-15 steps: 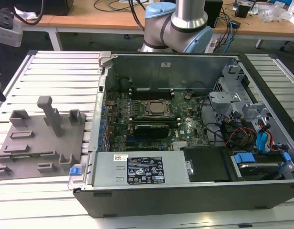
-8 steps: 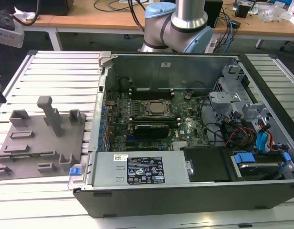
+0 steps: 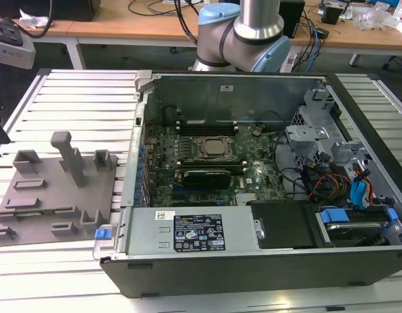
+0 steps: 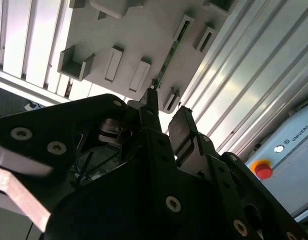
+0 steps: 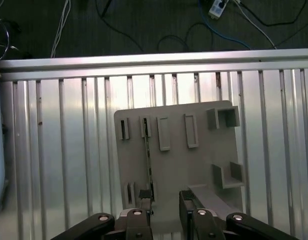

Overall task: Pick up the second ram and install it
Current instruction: 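Pick up the second ram and move it above second insertion slot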

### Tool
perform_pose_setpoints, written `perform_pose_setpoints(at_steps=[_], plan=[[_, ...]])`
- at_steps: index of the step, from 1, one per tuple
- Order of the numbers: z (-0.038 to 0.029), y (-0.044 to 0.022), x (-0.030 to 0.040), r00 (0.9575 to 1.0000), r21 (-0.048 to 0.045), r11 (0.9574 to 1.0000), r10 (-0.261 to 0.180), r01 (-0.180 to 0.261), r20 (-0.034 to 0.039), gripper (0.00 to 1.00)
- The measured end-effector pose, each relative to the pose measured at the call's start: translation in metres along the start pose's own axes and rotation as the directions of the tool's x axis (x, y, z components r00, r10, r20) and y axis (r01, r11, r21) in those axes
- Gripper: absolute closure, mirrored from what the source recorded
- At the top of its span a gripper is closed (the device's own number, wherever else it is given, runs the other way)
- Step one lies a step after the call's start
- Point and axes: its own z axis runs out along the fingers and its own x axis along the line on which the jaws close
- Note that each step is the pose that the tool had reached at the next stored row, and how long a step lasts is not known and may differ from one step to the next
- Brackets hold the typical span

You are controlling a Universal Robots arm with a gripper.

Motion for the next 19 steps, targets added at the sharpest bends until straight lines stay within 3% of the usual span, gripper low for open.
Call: perform_pose_setpoints(at_steps=[8,19], plan=[[0.0063,-0.0003,0.0006,1.0,0.0,1.0,0.0,0.0,0.0,0.64],[0.0224,-0.0012,0.0036,1.0,-0.0001,1.0,0.0,0.0,0.0,0.64]])
